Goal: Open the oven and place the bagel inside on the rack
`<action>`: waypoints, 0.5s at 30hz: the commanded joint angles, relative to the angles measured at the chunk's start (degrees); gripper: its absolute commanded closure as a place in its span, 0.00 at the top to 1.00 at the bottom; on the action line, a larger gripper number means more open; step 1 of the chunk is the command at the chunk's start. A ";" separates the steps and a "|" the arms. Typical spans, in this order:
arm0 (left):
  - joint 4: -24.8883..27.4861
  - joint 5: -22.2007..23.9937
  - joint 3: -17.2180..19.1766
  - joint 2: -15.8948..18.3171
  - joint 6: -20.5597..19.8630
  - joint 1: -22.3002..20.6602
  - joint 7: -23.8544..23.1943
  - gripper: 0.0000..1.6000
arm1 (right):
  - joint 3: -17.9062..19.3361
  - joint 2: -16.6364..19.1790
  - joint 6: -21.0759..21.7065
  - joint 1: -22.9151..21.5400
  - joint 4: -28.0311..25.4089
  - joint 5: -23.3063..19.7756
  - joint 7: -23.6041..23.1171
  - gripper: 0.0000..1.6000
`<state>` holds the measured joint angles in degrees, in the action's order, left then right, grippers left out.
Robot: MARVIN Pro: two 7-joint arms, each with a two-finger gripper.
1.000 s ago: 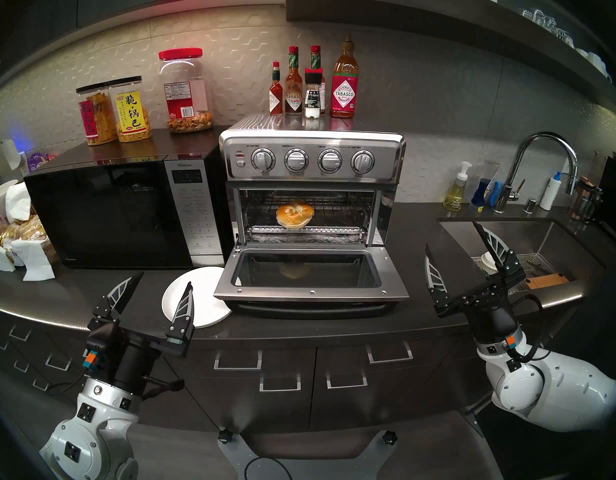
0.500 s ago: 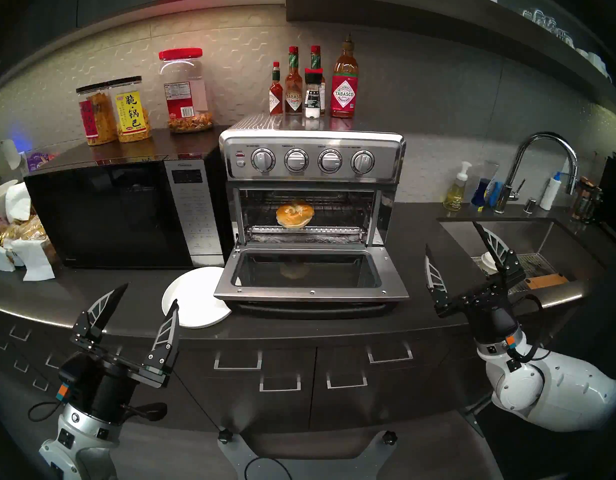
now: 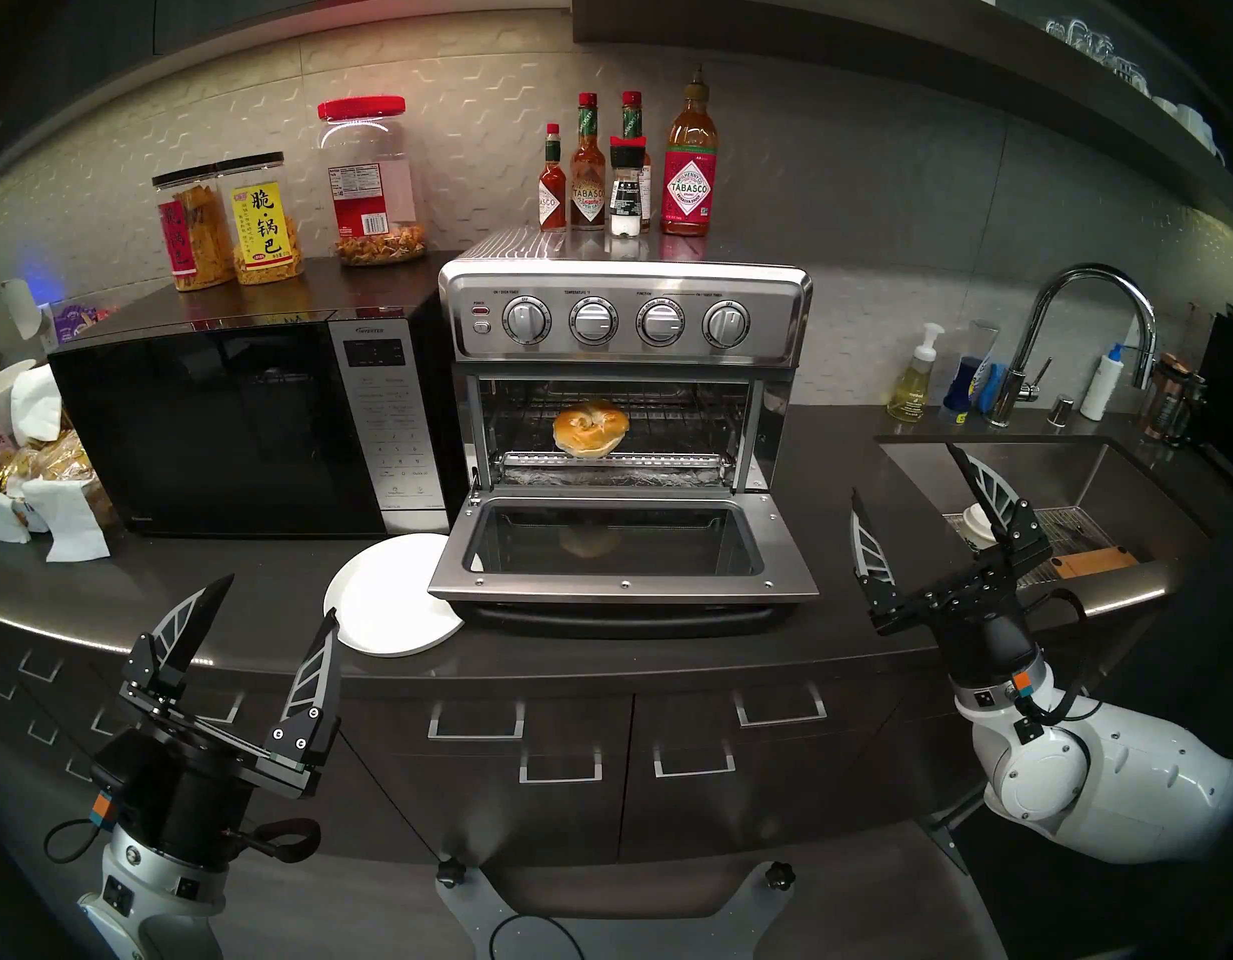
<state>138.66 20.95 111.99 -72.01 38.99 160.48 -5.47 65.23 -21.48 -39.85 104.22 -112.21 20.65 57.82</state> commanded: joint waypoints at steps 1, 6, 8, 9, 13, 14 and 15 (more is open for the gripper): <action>1.34 2.16 1.70 1.03 -0.85 -0.52 0.25 1.00 | 0.33 -0.15 0.14 -0.28 -0.63 0.02 0.27 1.00; 1.34 0.53 0.35 -0.37 -1.32 0.18 0.86 1.00 | 0.33 -0.15 0.14 -0.28 -0.64 0.02 0.27 1.00; 1.34 0.24 0.16 -0.80 -1.16 0.55 1.05 1.00 | 0.33 -0.15 0.14 -0.28 -0.64 0.02 0.27 1.00; 1.34 0.20 0.14 -0.80 -1.18 0.54 1.09 1.00 | 0.33 -0.15 0.14 -0.28 -0.64 0.02 0.27 1.00; 1.34 -0.07 0.01 -0.86 -1.19 0.52 1.28 1.00 | 0.33 -0.15 0.14 -0.28 -0.63 0.02 0.27 1.00; 1.34 -0.14 -0.02 -0.86 -1.19 0.52 1.32 1.00 | 0.33 -0.15 0.14 -0.28 -0.63 0.02 0.27 1.00; 1.34 -0.19 -0.04 -0.87 -1.18 0.52 1.36 1.00 | 0.33 -0.15 0.14 -0.28 -0.63 0.02 0.27 1.00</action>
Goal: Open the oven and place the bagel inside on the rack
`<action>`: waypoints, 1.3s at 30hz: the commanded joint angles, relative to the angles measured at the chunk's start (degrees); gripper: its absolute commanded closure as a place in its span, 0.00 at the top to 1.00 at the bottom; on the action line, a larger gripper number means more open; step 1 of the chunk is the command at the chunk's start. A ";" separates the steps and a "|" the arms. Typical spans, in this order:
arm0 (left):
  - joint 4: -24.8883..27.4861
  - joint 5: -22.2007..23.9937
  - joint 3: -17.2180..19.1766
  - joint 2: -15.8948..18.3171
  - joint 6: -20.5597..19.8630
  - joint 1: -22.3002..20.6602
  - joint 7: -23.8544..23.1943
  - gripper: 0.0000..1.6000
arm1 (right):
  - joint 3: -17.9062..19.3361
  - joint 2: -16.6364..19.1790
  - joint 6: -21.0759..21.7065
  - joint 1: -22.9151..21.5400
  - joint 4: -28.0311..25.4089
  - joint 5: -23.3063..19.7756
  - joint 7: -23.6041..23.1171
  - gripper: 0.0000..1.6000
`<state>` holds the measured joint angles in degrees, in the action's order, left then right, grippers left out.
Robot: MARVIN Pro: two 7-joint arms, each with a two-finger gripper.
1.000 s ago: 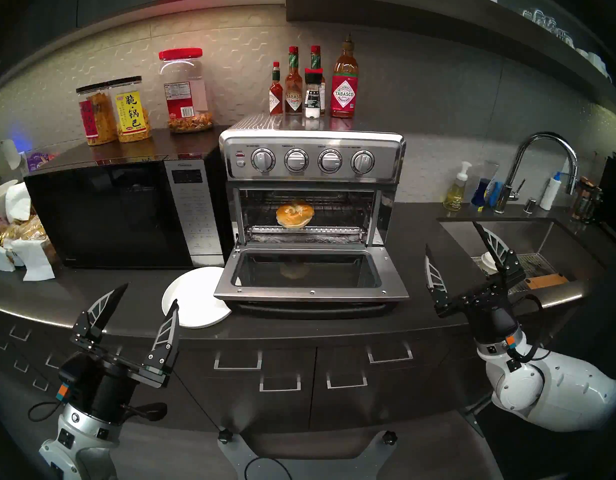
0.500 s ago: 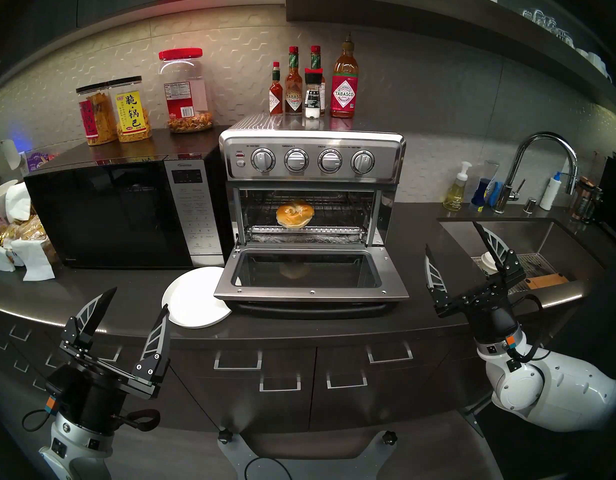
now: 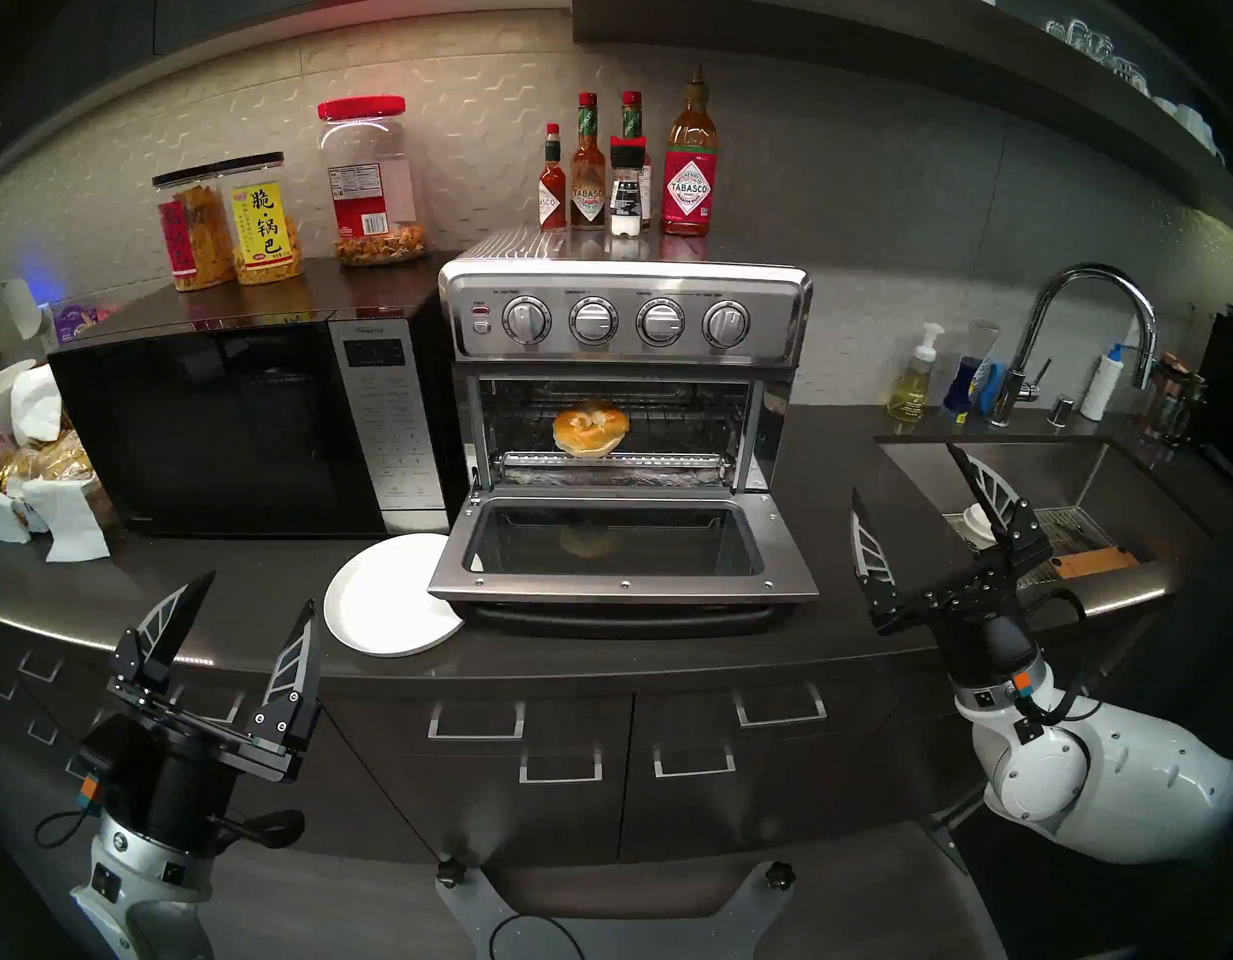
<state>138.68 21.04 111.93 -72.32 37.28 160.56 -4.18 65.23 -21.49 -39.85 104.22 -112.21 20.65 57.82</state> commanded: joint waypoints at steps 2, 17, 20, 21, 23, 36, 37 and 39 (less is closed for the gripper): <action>1.32 -0.33 -0.01 -0.55 0.54 0.44 0.12 1.00 | 0.33 -0.15 0.14 -0.28 -0.63 0.02 0.27 1.00; 1.32 -0.87 -0.25 -0.49 0.66 0.30 0.58 1.00 | -3.00 -6.08 5.30 -6.08 -4.47 1.35 -8.50 1.00; 1.32 -0.89 -0.27 -0.47 0.67 0.29 0.62 1.00 | -4.25 -6.37 6.33 -5.62 -6.95 2.17 -10.07 1.00; 1.32 -0.89 -0.27 -0.47 0.67 0.29 0.62 1.00 | -4.25 -6.37 6.33 -5.62 -6.95 2.17 -10.07 1.00; 1.32 -0.86 -0.27 -0.45 0.68 0.29 0.63 1.00 | -5.26 -6.63 7.97 -5.27 -9.33 2.28 -11.54 1.00; 1.32 -0.76 -0.25 -0.46 0.69 0.25 0.54 1.00 | -8.71 -7.57 19.38 -9.65 -15.51 -6.72 -24.32 1.00; 1.32 -0.75 -0.25 -0.47 0.69 0.23 0.51 1.00 | -8.78 -8.31 20.17 -10.47 -15.74 -7.07 -26.14 1.00; 1.32 -0.73 -0.25 -0.50 0.69 0.20 0.44 1.00 | -9.51 -9.23 21.53 -12.01 -16.32 -6.74 -27.86 1.00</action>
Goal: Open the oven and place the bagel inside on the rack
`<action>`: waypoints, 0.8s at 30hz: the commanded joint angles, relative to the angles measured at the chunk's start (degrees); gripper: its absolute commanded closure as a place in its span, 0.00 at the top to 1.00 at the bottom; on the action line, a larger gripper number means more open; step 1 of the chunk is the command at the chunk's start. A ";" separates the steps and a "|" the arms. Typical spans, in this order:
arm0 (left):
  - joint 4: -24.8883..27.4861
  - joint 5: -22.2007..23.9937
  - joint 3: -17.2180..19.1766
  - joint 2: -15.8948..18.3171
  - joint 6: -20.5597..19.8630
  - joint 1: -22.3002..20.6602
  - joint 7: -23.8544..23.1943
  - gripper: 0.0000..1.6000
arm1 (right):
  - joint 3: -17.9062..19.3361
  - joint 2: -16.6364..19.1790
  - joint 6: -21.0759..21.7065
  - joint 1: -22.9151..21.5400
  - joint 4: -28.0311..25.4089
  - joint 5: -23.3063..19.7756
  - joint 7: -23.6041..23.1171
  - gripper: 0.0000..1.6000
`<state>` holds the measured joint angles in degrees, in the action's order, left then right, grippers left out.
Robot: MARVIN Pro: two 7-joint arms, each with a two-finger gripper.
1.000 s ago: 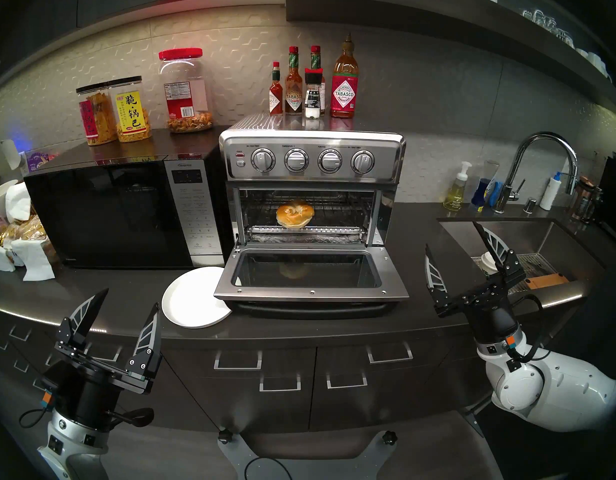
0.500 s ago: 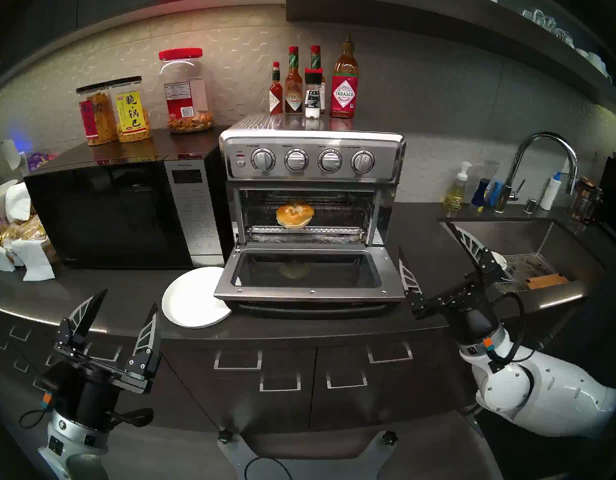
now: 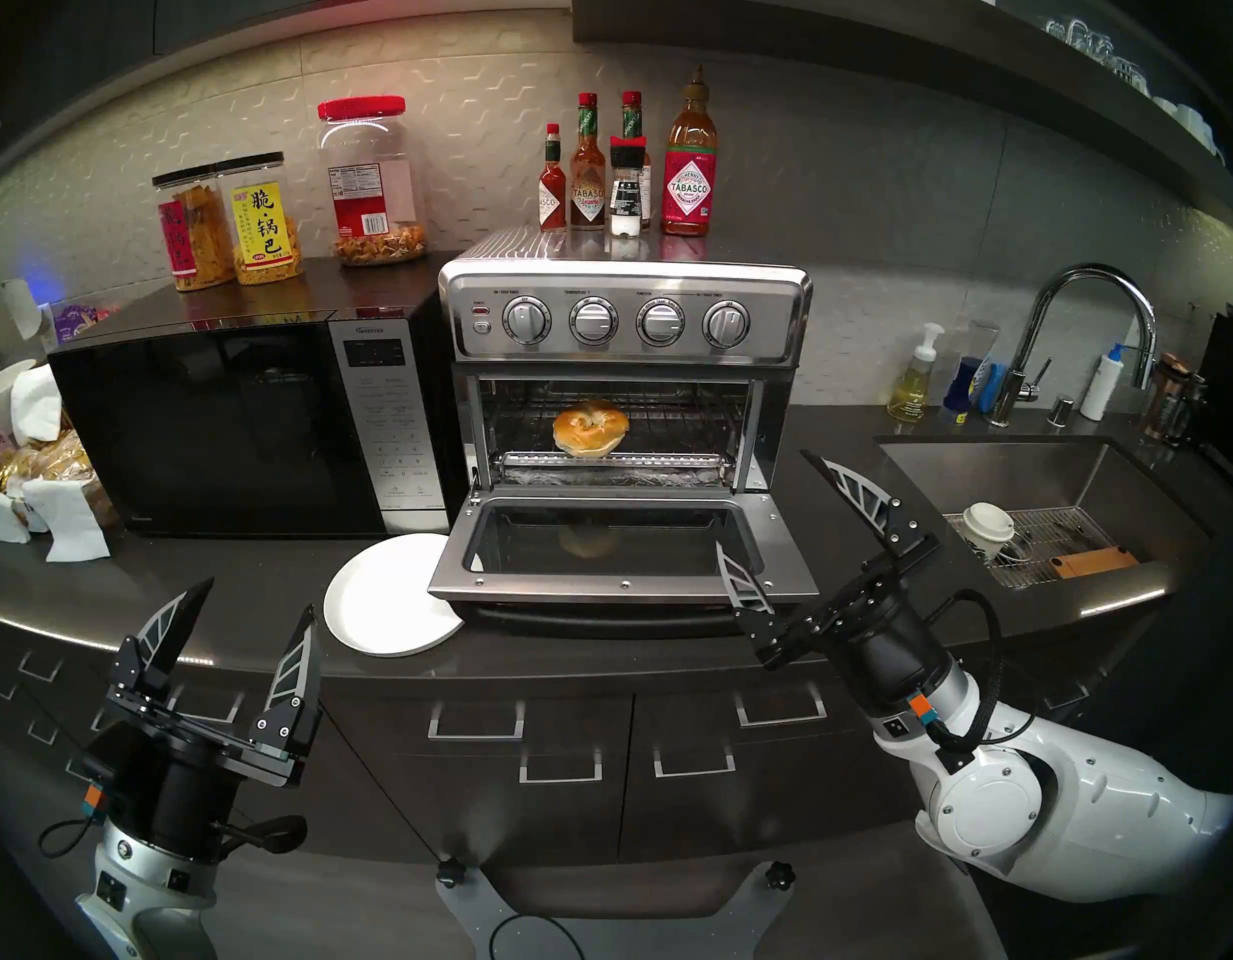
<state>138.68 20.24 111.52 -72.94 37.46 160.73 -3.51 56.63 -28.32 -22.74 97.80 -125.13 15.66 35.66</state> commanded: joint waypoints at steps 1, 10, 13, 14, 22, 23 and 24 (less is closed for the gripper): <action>1.32 0.08 0.17 0.10 0.50 0.02 -0.27 1.00 | -0.86 -3.26 5.36 -5.93 -3.86 -2.19 -7.37 1.00; 1.32 0.21 0.19 0.00 0.51 -0.10 -0.56 1.00 | -4.87 -9.97 14.27 -10.82 -6.99 -4.33 -16.42 1.00; 1.32 0.25 0.20 -0.03 0.51 -0.13 -0.64 1.00 | -6.42 -11.79 17.89 -12.71 -7.32 -5.93 -18.68 1.00; 1.32 0.26 0.21 -0.04 0.51 -0.14 -0.67 1.00 | -6.82 -12.97 19.31 -13.07 -7.28 -6.31 -19.38 1.00; 1.32 0.36 0.27 -0.16 0.47 -0.11 -0.86 1.00 | -10.98 -17.42 28.39 -16.82 -6.90 -9.27 -21.84 0.00; 1.32 0.38 0.28 -0.17 0.47 -0.11 -0.88 1.00 | -11.50 -17.99 29.56 -17.43 -6.89 -9.35 -22.04 0.00; 1.32 0.39 0.29 -0.19 0.46 -0.10 -0.90 1.00 | -11.94 -18.62 30.82 -17.89 -6.94 -9.30 -22.12 0.00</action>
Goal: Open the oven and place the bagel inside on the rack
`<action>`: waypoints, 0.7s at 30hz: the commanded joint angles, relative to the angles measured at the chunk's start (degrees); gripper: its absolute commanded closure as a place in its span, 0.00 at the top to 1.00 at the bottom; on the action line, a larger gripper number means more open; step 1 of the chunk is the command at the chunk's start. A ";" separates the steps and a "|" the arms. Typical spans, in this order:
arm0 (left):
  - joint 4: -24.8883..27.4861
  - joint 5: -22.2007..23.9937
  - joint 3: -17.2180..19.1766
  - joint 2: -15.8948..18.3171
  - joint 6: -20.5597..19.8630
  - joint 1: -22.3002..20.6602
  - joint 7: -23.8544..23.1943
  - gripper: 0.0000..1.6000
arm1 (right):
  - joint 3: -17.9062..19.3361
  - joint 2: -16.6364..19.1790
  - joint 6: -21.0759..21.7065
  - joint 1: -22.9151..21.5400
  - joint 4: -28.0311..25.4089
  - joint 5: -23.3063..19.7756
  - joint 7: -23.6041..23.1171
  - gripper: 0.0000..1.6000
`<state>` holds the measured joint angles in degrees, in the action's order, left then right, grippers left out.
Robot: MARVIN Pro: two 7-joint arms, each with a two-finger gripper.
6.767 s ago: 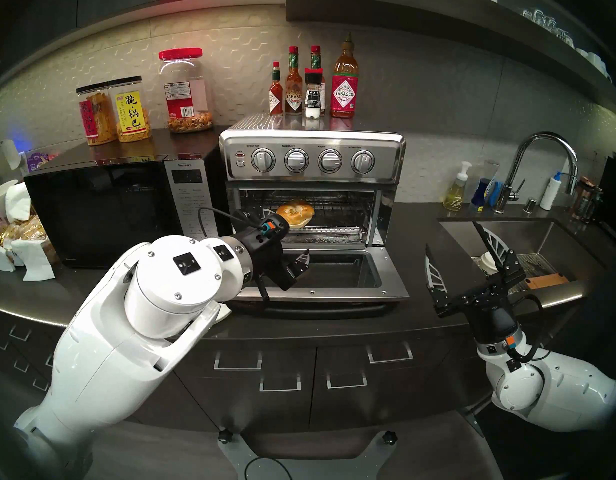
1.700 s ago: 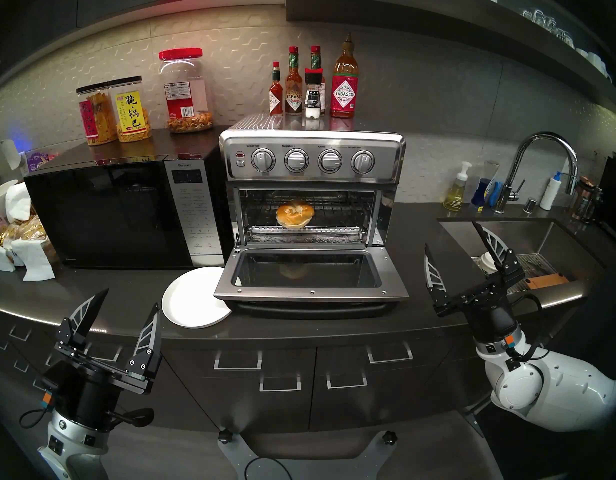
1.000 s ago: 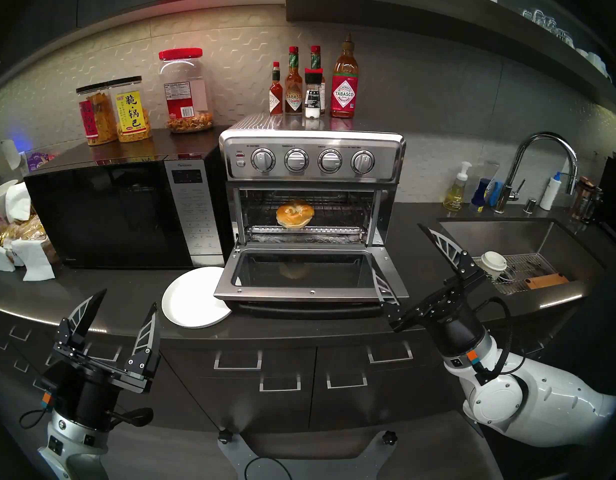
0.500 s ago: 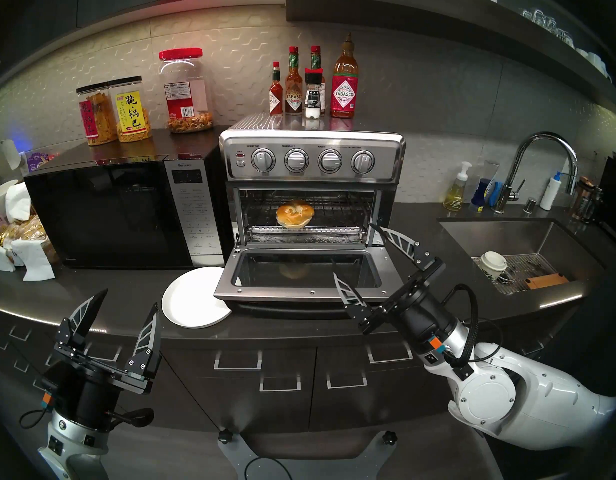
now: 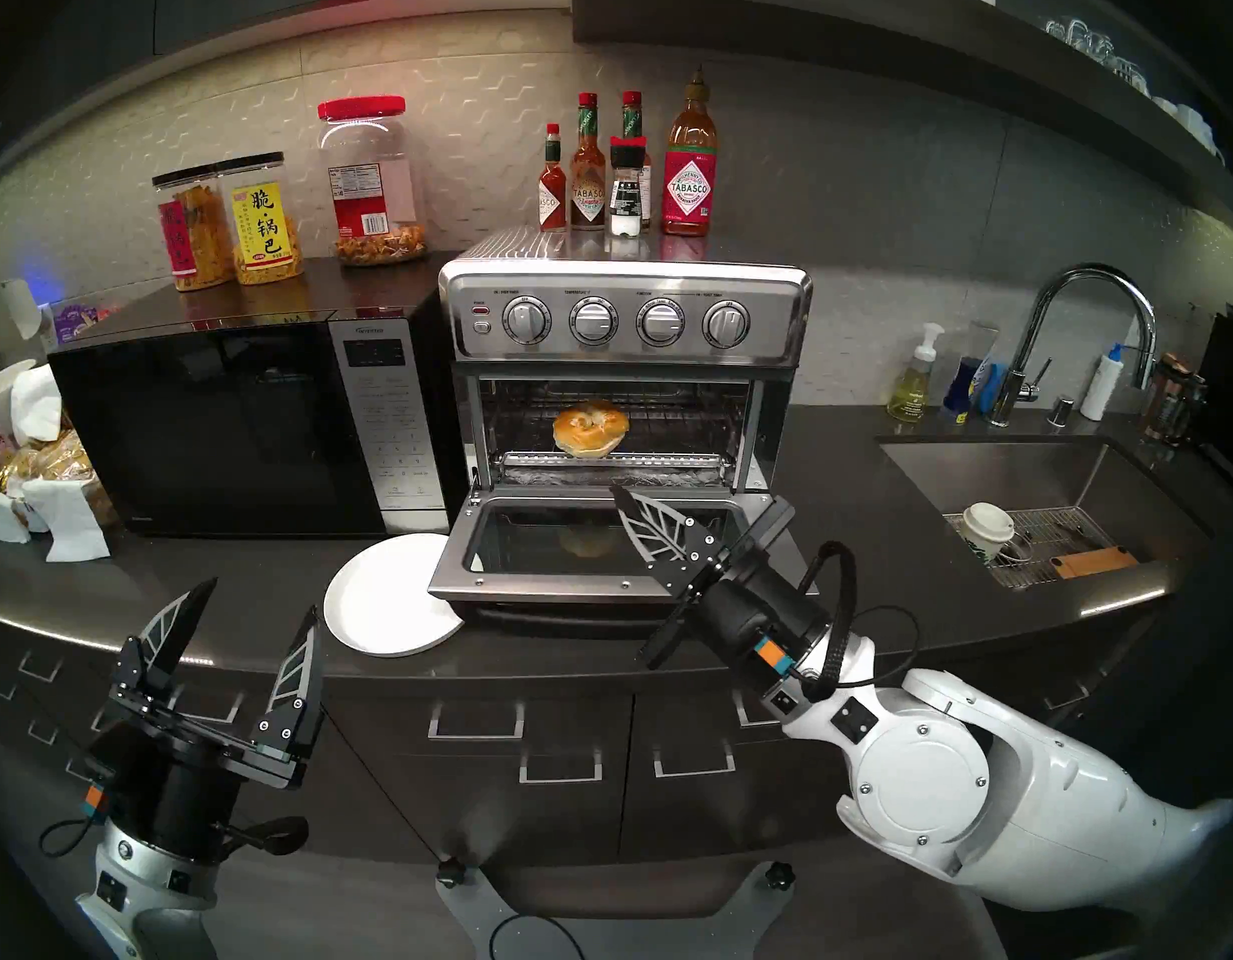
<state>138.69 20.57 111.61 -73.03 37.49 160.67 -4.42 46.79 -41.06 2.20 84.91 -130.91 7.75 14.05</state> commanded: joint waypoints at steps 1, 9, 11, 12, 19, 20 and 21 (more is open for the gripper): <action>1.31 0.06 0.20 -0.11 0.43 -0.04 -0.01 1.00 | -2.39 -6.73 7.12 -5.18 -1.31 -1.19 -0.74 0.00; 1.31 0.12 0.25 -0.22 0.39 -0.02 -0.15 1.00 | -5.10 -11.63 15.03 -7.22 -1.29 -0.43 -1.52 0.00; 1.31 0.14 0.26 -0.26 0.37 -0.02 -0.18 1.00 | -5.53 -12.84 17.14 -7.41 -1.39 -0.73 -1.58 0.00; 1.31 0.14 0.26 -0.27 0.37 -0.01 -0.20 1.00 | -5.87 -12.86 17.83 -7.65 -1.53 -0.98 -1.40 0.00; 1.31 0.18 0.31 -0.41 0.28 0.05 -0.29 1.00 | -6.72 -15.16 22.64 -7.49 -1.15 -0.23 -0.75 0.00; 1.31 0.18 0.32 -0.43 0.26 0.07 -0.30 1.00 | -6.42 -15.19 23.40 -7.31 -0.77 -0.24 -0.28 0.00; 1.31 0.18 0.32 -0.45 0.24 0.07 -0.31 1.00 | -6.20 -15.05 23.50 -7.22 -0.43 -0.23 -0.01 0.00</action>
<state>138.69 20.77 111.76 -73.32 37.47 160.67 -4.79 39.98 -53.12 23.38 78.67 -131.24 6.94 12.24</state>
